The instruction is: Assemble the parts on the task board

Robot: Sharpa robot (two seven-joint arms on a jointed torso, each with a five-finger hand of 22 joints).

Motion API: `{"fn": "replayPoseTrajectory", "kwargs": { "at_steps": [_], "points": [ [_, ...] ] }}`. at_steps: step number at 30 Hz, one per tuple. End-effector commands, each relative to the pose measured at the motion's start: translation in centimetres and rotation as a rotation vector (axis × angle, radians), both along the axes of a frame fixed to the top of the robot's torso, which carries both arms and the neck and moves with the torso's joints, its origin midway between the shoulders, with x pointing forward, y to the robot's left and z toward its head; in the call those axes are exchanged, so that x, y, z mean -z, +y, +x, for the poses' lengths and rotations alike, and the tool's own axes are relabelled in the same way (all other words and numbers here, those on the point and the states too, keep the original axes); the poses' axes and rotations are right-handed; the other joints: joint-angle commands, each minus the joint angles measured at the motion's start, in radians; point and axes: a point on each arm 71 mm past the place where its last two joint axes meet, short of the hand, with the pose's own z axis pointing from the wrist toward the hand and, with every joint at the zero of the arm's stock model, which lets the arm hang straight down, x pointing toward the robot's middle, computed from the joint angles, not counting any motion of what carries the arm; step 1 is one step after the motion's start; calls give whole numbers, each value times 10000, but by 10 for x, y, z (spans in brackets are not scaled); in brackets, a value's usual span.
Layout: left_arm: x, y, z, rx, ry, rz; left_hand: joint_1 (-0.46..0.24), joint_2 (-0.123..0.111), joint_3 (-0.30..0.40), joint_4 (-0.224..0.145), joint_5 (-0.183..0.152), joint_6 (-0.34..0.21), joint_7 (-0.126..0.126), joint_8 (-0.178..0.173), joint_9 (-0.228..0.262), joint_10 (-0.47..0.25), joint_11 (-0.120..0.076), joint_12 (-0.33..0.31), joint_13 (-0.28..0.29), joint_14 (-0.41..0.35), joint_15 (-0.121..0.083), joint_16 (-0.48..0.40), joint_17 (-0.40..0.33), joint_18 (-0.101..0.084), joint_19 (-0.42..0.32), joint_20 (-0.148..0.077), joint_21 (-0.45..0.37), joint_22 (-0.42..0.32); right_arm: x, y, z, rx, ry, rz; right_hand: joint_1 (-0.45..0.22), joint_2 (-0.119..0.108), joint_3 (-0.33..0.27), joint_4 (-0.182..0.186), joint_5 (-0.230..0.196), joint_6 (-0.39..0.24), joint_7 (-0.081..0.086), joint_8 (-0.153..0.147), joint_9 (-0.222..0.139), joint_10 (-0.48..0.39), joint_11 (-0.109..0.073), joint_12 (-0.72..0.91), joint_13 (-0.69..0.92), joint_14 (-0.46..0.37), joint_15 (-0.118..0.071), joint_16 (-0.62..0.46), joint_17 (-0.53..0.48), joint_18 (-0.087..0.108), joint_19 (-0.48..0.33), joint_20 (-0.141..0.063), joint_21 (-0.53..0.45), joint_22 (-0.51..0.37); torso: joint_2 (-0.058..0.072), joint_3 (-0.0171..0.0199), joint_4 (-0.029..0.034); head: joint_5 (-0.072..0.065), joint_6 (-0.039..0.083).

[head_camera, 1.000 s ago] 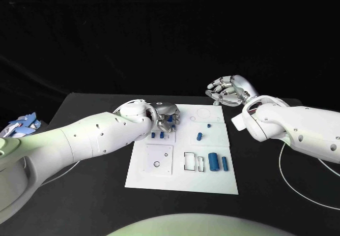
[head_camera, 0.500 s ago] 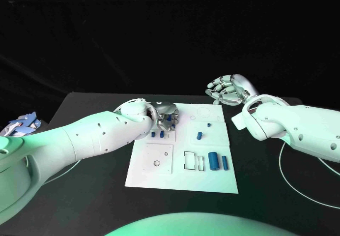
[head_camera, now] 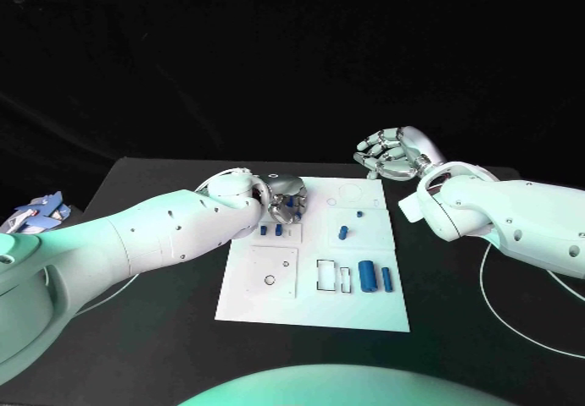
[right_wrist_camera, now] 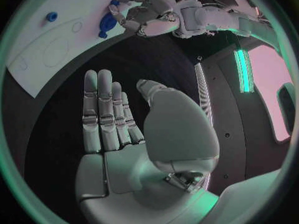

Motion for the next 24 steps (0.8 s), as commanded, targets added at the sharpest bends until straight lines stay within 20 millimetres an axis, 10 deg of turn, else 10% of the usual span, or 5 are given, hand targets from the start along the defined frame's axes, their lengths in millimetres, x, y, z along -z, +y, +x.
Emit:
{"fn": "replayPoseTrajectory", "kwargs": {
  "at_steps": [1,24],
  "points": [
    [4,-1,-2,182,267,185,-12,88,47,-62,-32,235,-60,-38,5,296,-100,-2,-24,275,-90,179,335,-147,314,-65,291,398,0,2,0,-127,-30,-2,-35,80,-43,-36,68,-76,68,68,-20,-29,27,67,-40,89,-26,-81,48,108,113,-2,-56,-37,-1,4,-4,8,-14],
    [2,5,-2,16,59,-413,-100,259,213,-395,-48,768,-85,-423,-22,1054,-174,-727,-250,825,-194,394,784,-332,1014,-166,887,1243,0,2,0,-152,-41,3,-35,80,-43,-36,68,-76,68,68,-20,-29,27,67,-40,89,-26,-81,48,108,113,-2,-56,-37,-4,-1,-5,5,16]
  ]
}}
